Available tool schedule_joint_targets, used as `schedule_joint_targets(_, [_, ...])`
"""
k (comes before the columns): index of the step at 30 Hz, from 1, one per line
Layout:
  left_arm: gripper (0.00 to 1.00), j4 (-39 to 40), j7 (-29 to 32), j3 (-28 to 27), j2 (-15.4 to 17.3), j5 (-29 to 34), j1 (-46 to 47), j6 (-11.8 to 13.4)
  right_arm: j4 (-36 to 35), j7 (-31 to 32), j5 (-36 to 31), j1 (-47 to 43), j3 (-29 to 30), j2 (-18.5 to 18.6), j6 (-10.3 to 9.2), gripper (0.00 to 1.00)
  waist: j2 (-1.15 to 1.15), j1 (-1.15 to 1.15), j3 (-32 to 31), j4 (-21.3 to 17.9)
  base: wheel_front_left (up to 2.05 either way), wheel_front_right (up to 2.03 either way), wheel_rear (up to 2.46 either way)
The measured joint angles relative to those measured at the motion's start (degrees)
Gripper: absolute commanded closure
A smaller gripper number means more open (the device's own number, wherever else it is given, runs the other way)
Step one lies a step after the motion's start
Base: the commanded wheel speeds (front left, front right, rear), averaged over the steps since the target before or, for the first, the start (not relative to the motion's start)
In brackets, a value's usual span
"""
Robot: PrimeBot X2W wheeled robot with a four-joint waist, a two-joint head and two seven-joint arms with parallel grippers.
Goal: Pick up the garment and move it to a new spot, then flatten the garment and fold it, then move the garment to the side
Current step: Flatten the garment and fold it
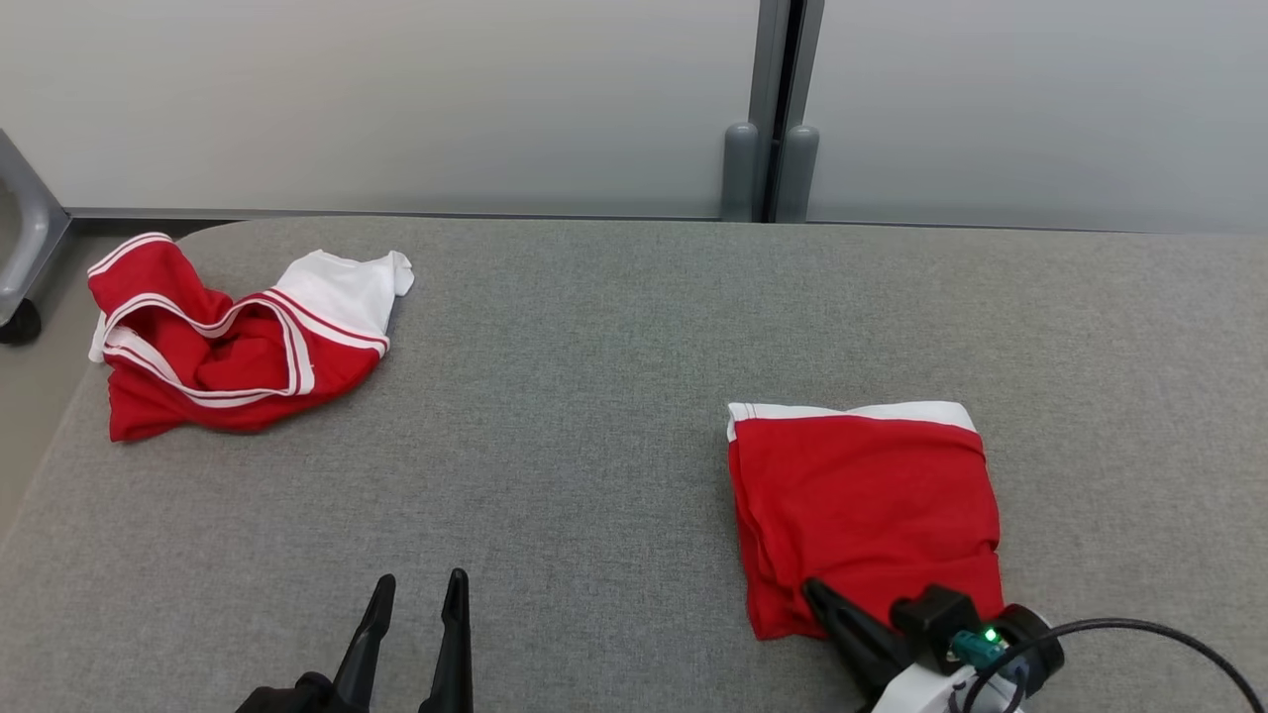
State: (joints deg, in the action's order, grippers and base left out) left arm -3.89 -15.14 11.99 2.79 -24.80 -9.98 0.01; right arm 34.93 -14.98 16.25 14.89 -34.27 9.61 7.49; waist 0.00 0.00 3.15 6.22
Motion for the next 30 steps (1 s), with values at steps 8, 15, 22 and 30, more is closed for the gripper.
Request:
schedule_joint_targets(8, [0.00, -0.23, 0.00, 0.08, 0.00, 0.00, 0.98, 0.05, 3.35, -0.01, 2.50, 0.10, -6.27, -2.37, 0.00, 1.00, 0.00, 0.00, 0.15, -0.03, 0.00, 0.00, 0.00])
schedule_joint_targets(15, [0.00, -0.26, 0.00, -1.07, 0.00, -0.09, -0.15, 0.26, -1.66, -0.01, 3.32, 0.46, -6.49, -3.30, 0.00, 1.00, 0.00, 0.00, -1.29, -1.66, 0.00, 0.00, 0.00])
schedule_joint_targets(22, [0.00, 0.69, 0.00, -3.28, -0.01, 0.09, -1.81, 0.24, -16.36, -0.01, -1.51, -8.31, 6.44, 0.07, 0.00, 0.00, 0.00, 0.00, -3.96, -4.07, 0.00, 0.00, 0.00])
schedule_joint_targets(30, [0.00, 1.43, 0.00, -5.56, 0.01, 0.89, -3.26, 0.02, -26.68, -0.02, -5.59, -18.89, 23.64, 1.62, 0.00, 0.00, 0.00, 0.00, -5.96, -6.03, 0.00, 0.00, 0.00])
